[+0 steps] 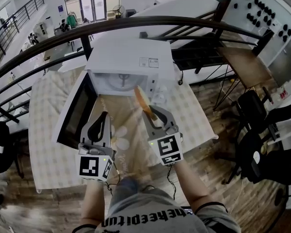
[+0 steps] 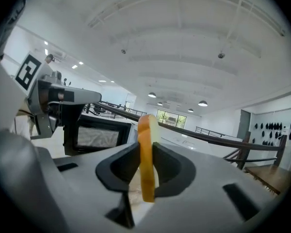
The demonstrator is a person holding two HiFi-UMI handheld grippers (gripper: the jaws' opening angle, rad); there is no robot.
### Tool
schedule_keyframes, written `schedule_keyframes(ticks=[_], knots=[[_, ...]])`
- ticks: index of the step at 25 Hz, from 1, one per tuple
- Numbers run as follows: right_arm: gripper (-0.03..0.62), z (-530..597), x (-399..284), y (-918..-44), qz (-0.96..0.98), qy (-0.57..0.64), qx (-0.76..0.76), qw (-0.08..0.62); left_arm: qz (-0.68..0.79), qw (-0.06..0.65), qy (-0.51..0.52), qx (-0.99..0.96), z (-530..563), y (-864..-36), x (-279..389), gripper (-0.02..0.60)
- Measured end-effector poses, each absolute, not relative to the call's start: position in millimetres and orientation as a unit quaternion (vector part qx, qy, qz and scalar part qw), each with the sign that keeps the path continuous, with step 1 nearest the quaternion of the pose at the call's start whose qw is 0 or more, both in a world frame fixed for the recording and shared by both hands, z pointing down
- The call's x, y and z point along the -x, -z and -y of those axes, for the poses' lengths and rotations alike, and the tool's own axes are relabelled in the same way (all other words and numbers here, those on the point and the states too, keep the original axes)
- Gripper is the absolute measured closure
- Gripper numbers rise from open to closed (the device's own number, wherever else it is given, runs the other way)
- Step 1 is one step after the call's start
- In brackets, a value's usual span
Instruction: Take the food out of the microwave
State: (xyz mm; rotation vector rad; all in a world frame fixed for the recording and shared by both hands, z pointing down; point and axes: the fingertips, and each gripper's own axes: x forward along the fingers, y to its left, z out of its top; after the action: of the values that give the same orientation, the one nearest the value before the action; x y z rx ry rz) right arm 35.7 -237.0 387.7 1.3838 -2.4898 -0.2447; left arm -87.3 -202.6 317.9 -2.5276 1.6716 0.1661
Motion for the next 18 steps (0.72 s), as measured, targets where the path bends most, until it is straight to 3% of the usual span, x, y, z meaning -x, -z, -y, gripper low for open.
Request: schedule_keyframes(ticks=[18], knots=[[0.511, 178, -72, -348, 0.859, 0.068, -0.501, 0.076, -0.547, 0.065, -0.063, 0.832, 156, -299, 67, 0.571]])
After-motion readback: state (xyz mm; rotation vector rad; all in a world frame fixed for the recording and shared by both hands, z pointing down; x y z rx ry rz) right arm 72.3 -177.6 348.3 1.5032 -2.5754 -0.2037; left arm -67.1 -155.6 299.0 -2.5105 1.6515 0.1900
